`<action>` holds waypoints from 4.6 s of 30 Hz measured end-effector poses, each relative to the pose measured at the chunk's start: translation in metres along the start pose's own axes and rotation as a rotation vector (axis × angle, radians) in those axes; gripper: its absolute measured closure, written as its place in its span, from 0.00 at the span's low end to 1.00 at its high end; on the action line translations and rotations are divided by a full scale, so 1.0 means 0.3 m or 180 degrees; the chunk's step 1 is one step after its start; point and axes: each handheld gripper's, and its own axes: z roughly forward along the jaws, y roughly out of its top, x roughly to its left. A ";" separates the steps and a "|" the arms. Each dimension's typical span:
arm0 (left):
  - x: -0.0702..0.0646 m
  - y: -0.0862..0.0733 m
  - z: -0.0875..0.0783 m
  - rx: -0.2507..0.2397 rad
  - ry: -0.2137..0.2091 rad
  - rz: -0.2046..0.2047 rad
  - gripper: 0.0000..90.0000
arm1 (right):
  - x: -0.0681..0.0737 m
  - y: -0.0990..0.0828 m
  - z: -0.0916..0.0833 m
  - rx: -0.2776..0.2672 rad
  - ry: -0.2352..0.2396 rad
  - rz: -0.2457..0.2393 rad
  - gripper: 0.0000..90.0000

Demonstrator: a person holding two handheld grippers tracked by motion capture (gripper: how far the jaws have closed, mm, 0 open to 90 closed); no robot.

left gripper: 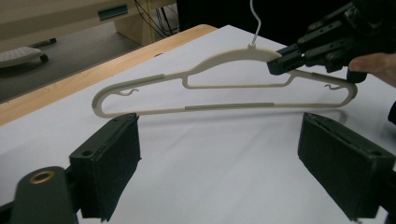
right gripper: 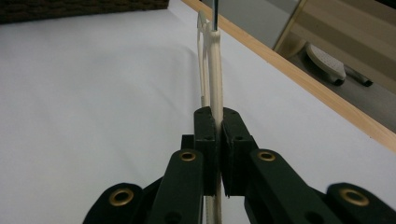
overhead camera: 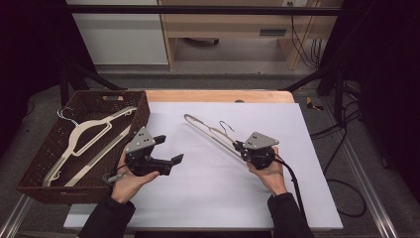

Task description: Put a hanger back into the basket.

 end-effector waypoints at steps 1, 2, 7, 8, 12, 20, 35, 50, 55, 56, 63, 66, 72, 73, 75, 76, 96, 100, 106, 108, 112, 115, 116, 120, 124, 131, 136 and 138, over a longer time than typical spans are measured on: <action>-0.003 -0.006 0.000 -0.0007 -0.0024 0.0005 0.13 | 0.001 0.004 -0.008 -0.0026 0.0037 0.0009 0.97; -0.006 -0.011 0.001 -0.0012 -0.0034 0.0011 0.12 | 0.004 0.009 -0.019 -0.0049 0.0090 0.0030 0.97; -0.017 -0.022 0.015 0.0032 0.0040 0.0143 0.10 | 0.027 0.038 -0.066 -0.0097 0.0416 0.0055 0.97; -0.019 -0.024 0.016 0.0039 0.0040 0.0150 0.10 | 0.032 0.043 -0.074 -0.0103 0.0496 0.0060 0.97; -0.024 -0.031 0.021 0.0069 -0.0009 0.0184 0.10 | 0.058 0.051 -0.100 -0.0100 0.0812 0.0091 0.97; -0.062 -0.033 0.053 0.0164 -0.0198 0.0320 0.22 | 0.115 0.080 -0.106 -0.0049 0.1278 0.0030 0.97; -0.110 -0.041 0.086 0.0523 -0.0572 0.0522 0.69 | 0.186 0.107 -0.076 0.0038 0.1692 -0.0080 0.97; -0.144 -0.033 0.075 0.0694 -0.0781 0.0438 0.91 | 0.162 0.098 -0.083 -0.0085 0.1397 0.0068 0.77; -0.163 -0.034 0.077 0.0634 -0.0857 0.0362 0.96 | 0.159 0.097 -0.083 -0.0156 0.1186 0.0092 0.66; -0.164 -0.032 0.076 0.0615 -0.0849 0.0338 0.96 | 0.157 0.096 -0.084 -0.0176 0.1174 0.0122 0.65; -0.142 -0.019 0.042 0.0496 -0.0707 0.0160 0.96 | 0.132 0.091 -0.122 -0.0392 0.0981 0.0325 0.47; -0.131 -0.009 0.026 0.0465 -0.0632 0.0122 0.96 | 0.111 0.080 -0.152 -0.0504 0.0837 0.0418 0.37; -0.126 0.017 0.000 0.0402 -0.0515 0.0105 0.96 | 0.072 0.056 -0.194 -0.0689 0.0452 0.0637 0.22; -0.124 0.021 -0.005 0.0396 -0.0501 0.0106 0.96 | 0.066 0.052 -0.201 -0.0710 0.0418 0.0660 0.20; -0.115 0.032 -0.016 0.0372 -0.0460 0.0088 0.96 | 0.055 0.043 -0.216 -0.0742 0.0325 0.0710 0.18; -0.111 0.039 -0.022 0.0340 -0.0439 0.0065 0.96 | 0.048 0.037 -0.227 -0.0741 0.0294 0.0741 0.17; 0.040 0.293 -0.274 0.0078 -0.0163 0.0217 0.96 | -0.046 -0.122 -0.362 -0.0706 -0.0203 0.1154 0.09; 0.104 0.303 -0.321 0.0039 -0.0067 0.0203 0.96 | -0.046 -0.122 -0.360 -0.0694 -0.0236 0.1155 0.09; 0.207 0.294 -0.370 0.0089 0.0123 0.0179 0.96 | -0.046 -0.124 -0.354 -0.0664 -0.0223 0.1163 0.08; 0.245 0.286 -0.381 0.0075 0.0149 0.0151 0.96 | -0.047 -0.125 -0.352 -0.0655 -0.0227 0.1172 0.08; 0.314 0.263 -0.393 0.0189 0.0270 0.0121 0.96 | -0.047 -0.127 -0.349 -0.0630 -0.0230 0.1162 0.08; 0.360 0.243 -0.399 0.0250 0.0322 0.0095 0.96 | -0.047 -0.127 -0.346 -0.0618 -0.0248 0.1160 0.08; 0.374 0.236 -0.402 0.0235 0.0320 0.0065 0.96 | -0.046 -0.127 -0.346 -0.0618 -0.0250 0.1161 0.08; 0.423 0.212 -0.420 0.0252 0.0320 0.0062 0.96 | -0.047 -0.127 -0.346 -0.0613 -0.0258 0.1157 0.08; 0.472 0.187 -0.441 0.0283 0.0401 0.0015 0.96 | -0.047 -0.127 -0.346 -0.0608 -0.0267 0.1157 0.07; 0.551 0.119 -0.487 0.0301 0.0489 -0.0056 0.96 | -0.047 -0.128 -0.340 -0.0586 -0.0271 0.1149 0.07; 0.595 0.069 -0.522 0.0367 0.0557 -0.0136 0.96 | -0.046 -0.128 -0.336 -0.0576 -0.0266 0.1145 0.07; 0.611 0.051 -0.532 0.0389 0.0595 -0.0174 0.96 | -0.045 -0.128 -0.334 -0.0570 -0.0260 0.1143 0.07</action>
